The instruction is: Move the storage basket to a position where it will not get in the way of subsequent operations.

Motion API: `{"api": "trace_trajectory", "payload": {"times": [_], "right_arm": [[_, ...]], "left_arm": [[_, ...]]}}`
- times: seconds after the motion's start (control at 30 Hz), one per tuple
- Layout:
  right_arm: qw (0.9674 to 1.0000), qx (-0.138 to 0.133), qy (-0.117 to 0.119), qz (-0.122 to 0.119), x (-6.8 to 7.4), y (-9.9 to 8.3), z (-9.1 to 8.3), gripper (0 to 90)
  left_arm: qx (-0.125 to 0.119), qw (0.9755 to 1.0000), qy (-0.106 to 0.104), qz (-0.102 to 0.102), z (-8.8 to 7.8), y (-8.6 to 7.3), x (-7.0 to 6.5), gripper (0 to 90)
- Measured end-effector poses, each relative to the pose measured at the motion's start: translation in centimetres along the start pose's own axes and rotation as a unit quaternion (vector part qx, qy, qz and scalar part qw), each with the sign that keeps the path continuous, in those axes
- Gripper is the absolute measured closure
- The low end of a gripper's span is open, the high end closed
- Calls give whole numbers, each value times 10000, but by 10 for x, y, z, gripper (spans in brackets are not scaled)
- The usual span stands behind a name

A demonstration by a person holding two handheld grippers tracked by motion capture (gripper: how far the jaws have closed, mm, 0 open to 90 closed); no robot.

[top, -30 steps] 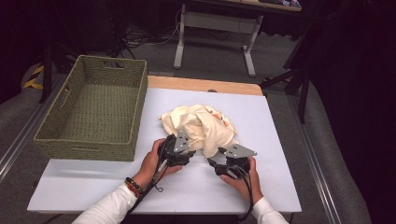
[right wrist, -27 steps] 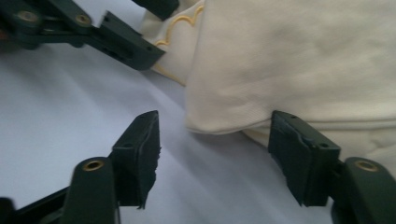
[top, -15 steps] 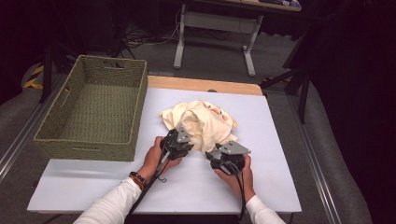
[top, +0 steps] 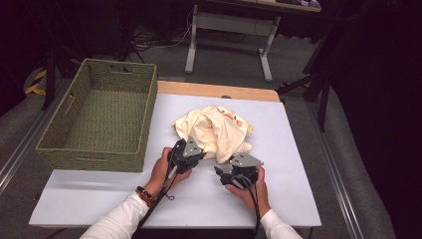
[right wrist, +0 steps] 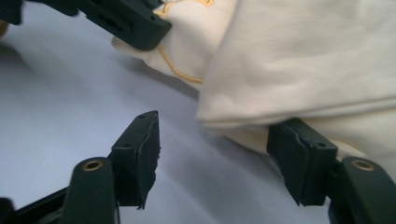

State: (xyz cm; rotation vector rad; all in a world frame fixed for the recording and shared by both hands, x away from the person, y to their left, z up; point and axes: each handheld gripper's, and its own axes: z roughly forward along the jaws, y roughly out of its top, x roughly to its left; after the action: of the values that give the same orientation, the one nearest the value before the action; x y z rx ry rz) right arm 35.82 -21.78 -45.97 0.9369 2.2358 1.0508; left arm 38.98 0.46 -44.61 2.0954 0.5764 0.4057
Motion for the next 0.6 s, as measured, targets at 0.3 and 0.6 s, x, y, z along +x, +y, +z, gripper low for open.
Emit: {"api": "trace_trajectory", "payload": {"times": [0.3, 0.6], "right_arm": [[9973, -483, -428, -359, -7, 9, -14, 845], [9906, -1264, -520, -74, -27, 22, -66, 857]], "left_arm": [[-249, 9993, 221, 177, -25, 4, -7, 856], [-441, 9970, 542, 318, -62, -1, -6, 855]]}}
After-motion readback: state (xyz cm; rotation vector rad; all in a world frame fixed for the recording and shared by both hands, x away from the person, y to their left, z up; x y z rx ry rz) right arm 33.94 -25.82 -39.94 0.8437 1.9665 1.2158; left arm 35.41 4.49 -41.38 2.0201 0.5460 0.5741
